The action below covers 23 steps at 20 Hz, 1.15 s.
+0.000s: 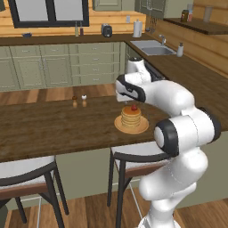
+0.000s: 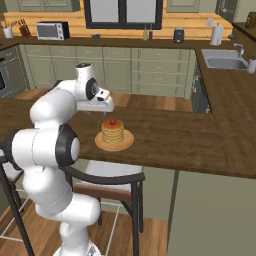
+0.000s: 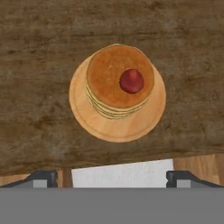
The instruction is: Take the strawberry from the fridge and place it on top of the pancake, located on the dining counter.
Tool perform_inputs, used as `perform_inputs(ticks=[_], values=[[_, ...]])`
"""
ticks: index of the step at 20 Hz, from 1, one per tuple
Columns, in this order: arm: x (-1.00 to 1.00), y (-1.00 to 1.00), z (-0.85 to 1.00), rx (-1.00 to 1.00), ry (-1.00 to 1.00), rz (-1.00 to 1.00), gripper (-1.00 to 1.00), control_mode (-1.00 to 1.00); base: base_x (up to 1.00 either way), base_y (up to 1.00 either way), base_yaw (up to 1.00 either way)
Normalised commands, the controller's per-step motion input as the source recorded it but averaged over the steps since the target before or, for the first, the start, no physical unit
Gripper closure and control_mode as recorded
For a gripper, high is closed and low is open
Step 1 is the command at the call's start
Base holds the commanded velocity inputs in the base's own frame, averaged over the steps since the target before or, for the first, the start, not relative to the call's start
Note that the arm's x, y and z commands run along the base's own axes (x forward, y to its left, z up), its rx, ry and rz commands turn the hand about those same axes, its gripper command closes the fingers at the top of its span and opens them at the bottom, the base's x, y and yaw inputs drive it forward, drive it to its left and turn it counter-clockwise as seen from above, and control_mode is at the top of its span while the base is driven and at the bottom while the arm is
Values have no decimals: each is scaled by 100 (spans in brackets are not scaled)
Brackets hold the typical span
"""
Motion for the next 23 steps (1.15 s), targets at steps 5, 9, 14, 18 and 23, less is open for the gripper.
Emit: perform_inputs(ticks=[5, 9, 14, 18, 23], values=[[-100, 42, 20, 2, 0, 0, -100, -100, 0, 0, 0], [-100, 26, 12, 3, 0, 0, -100, -100, 0, 0, 0], [-100, 16, 0, 1, 0, 0, -100, -100, 0, 0, 0], [-100, 30, 3, 0, -1, 0, -100, -100, 0, 0, 0], [-92, 32, 3, 0, 0, 0, -100, -100, 0, 0, 0]])
